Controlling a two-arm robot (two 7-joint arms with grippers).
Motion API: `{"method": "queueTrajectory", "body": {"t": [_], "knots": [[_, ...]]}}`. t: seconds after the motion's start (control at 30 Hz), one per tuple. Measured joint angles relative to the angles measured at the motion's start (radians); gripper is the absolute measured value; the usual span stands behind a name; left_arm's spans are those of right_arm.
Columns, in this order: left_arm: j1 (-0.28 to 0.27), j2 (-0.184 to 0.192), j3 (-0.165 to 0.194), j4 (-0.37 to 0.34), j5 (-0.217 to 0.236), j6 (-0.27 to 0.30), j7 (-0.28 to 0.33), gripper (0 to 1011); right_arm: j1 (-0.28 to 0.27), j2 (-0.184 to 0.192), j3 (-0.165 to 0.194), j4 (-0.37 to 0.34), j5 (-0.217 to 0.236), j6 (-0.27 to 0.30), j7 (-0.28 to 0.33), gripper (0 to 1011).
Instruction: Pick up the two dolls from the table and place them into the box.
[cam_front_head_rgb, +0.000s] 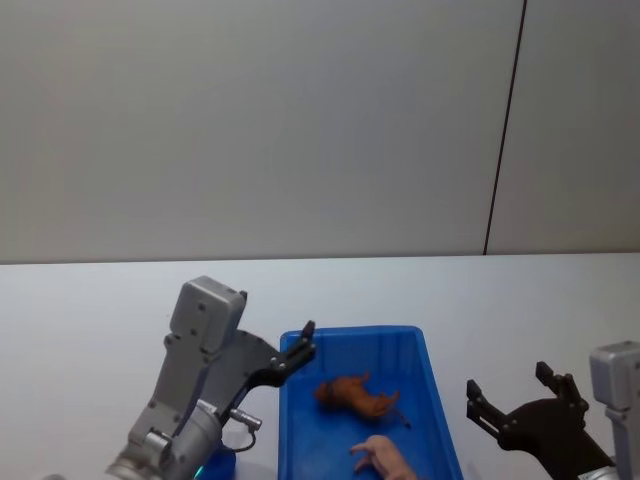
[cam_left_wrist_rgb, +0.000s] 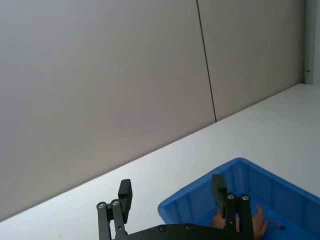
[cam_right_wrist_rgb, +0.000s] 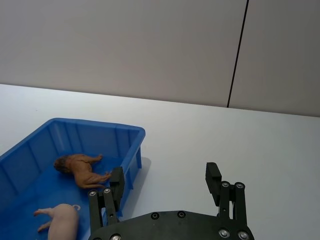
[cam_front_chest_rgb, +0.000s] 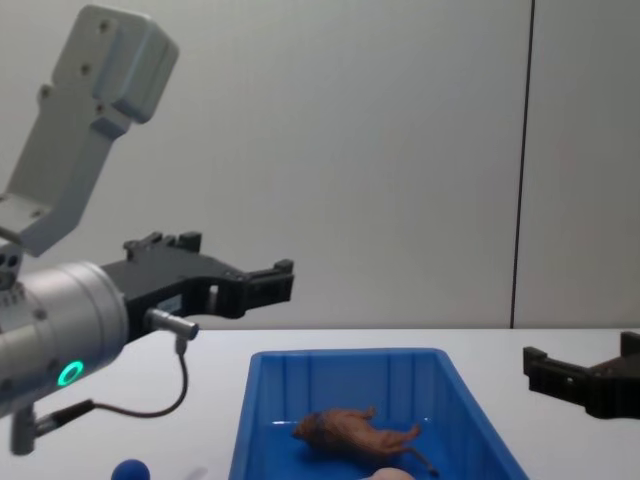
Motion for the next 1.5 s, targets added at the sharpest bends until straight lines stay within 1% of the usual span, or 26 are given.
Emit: {"method": "queueTrajectory", "body": {"t": [0.37, 0.47, 0.57, 0.7, 0.87, 1.3, 1.33, 1.43, 1.47, 1.5], "knots": [[0.053, 0.042, -0.024, -0.048, -0.088, 0.094, 0.049, 1001, -0.007, 0.004, 0.002, -0.006, 0.002, -0.002, -0.009, 1001], [0.063, 0.05, -0.028, -0.053, -0.101, 0.11, 0.055, 1001, -0.008, 0.004, 0.002, -0.006, 0.002, -0.002, -0.01, 1001], [0.076, 0.06, -0.033, -0.058, -0.121, 0.138, 0.065, 1001, -0.009, 0.005, 0.002, -0.007, 0.002, -0.002, -0.011, 1001], [0.088, 0.068, -0.037, -0.059, -0.135, 0.162, 0.071, 1001, -0.01, 0.005, 0.003, -0.007, 0.003, -0.003, -0.012, 1001], [0.1, 0.074, -0.041, -0.049, -0.148, 0.188, 0.073, 1001, -0.01, 0.006, 0.003, -0.008, 0.003, -0.003, -0.012, 1001], [0.111, 0.073, -0.043, 0.007, -0.156, 0.222, 0.061, 1001, -0.011, 0.006, 0.003, -0.009, 0.003, -0.003, -0.014, 1001], [0.111, 0.073, -0.043, 0.012, -0.156, 0.223, 0.059, 994, -0.012, 0.006, 0.003, -0.009, 0.003, -0.003, -0.014, 1001], [0.111, 0.069, -0.043, 0.031, -0.156, 0.228, 0.05, 906, -0.012, 0.006, 0.003, -0.009, 0.003, -0.003, -0.014, 1001], [0.111, 0.069, -0.043, 0.035, -0.156, 0.229, 0.048, 906, -0.012, 0.006, 0.003, -0.009, 0.003, -0.003, -0.014, 1001], [0.111, 0.068, -0.043, 0.038, -0.155, 0.23, 0.047, 869, -0.012, 0.006, 0.003, -0.009, 0.003, -0.003, -0.014, 1001]]}}
